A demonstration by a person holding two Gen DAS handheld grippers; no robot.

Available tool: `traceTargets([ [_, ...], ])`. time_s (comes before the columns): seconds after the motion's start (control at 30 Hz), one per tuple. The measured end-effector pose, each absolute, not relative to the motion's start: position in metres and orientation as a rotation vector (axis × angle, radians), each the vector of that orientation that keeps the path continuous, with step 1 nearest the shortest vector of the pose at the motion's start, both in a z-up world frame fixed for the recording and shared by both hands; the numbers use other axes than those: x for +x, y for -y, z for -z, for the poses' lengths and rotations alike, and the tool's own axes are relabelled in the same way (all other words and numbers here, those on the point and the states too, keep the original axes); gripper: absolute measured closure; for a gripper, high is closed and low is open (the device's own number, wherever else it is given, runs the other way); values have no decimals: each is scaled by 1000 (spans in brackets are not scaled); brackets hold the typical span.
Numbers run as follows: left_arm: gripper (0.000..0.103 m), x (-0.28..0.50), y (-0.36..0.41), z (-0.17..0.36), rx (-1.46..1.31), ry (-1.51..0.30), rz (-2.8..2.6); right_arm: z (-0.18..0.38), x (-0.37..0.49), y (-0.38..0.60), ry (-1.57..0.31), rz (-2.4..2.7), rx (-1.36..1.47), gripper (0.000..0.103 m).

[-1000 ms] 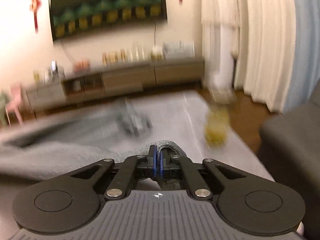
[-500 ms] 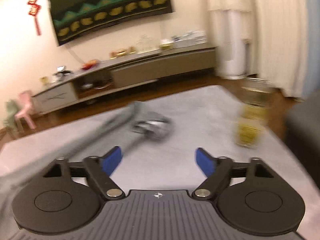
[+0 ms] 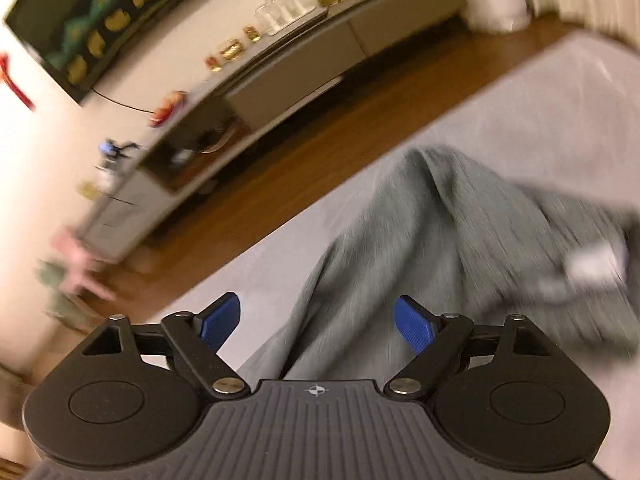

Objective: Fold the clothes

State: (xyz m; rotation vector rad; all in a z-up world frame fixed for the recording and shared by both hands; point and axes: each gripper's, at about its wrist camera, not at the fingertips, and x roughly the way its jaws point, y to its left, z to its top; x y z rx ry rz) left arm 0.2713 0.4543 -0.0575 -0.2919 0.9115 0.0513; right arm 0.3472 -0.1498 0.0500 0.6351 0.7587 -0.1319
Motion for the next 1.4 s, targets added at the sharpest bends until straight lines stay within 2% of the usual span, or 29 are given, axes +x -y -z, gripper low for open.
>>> traceTargets([
  [0.03, 92, 272, -450, 55, -281, -902, -37, -46, 358, 147, -771, 154, 595, 59],
  [0.07, 93, 272, -447, 51, -271, -884, -27, -44, 366, 144, -776, 169, 557, 72],
  [0.1, 93, 271, -447, 45, -274, -858, -18, -49, 368, 143, -756, 157, 531, 99],
  [0.13, 94, 264, -448, 35, -288, -813, -4, -53, 369, 143, -735, 146, 505, 103],
  [0.2, 94, 244, -455, 8, -323, -701, 31, -73, 355, 145, -645, 103, 481, 103],
  [0.27, 94, 215, -461, -18, -342, -621, 75, -109, 308, 154, -518, 18, 503, 103],
  [0.33, 94, 185, -465, -31, -324, -614, 104, -132, 241, 165, -443, -48, 466, 103],
  [0.4, 93, 166, -464, -22, -255, -703, 104, -131, 176, 179, -495, -58, 415, 103],
  [0.5, 89, 158, -462, 6, -170, -877, 93, -86, 111, 199, -715, 9, 363, 100],
  [0.57, 76, 154, -464, 15, -166, -924, 93, -56, 87, 215, -834, 62, 378, 100],
  [0.6, 72, 151, -466, 13, -169, -917, 86, -56, 79, 221, -823, 75, 388, 97],
  [0.67, 48, 145, -472, 1, -195, -879, 78, -57, 64, 233, -796, 95, 408, 75],
  [0.7, 44, 144, -474, -6, -206, -857, 78, -67, 63, 235, -752, 87, 412, 50],
  [0.73, 39, 146, -474, -11, -212, -841, 75, -76, 69, 231, -712, 80, 392, 34],
  [0.83, 29, 168, -470, -15, -221, -835, 63, -89, 112, 207, -683, -1, 243, 19],
  [0.9, 28, 194, -462, -2, -210, -886, 62, -81, 148, 176, -688, -64, 100, 15],
  [1.0, 29, 227, -447, 27, -167, -964, 42, -56, 211, 136, -742, -126, -50, 14],
  [1.03, 34, 235, -445, 32, -155, -967, 33, -46, 229, 125, -770, -136, -85, 16],
  [1.07, 55, 238, -445, 35, -151, -960, 32, -37, 245, 116, -799, -141, -115, 19],
  [1.13, 80, 246, -445, 40, -144, -946, 31, -23, 265, 118, -860, -109, -119, 80],
  [1.17, 89, 246, -447, 38, -147, -922, 40, -25, 269, 125, -863, -95, -103, 84],
  [1.2, 96, 243, -450, 31, -157, -884, 57, -32, 269, 133, -846, -82, -91, 93],
  [1.37, 96, 221, -470, -15, -278, -599, 93, -102, 229, 208, -564, 41, 153, 94],
  [1.4, 96, 223, -475, -19, -311, -563, 83, -112, 222, 231, -511, 94, 228, 99],
])
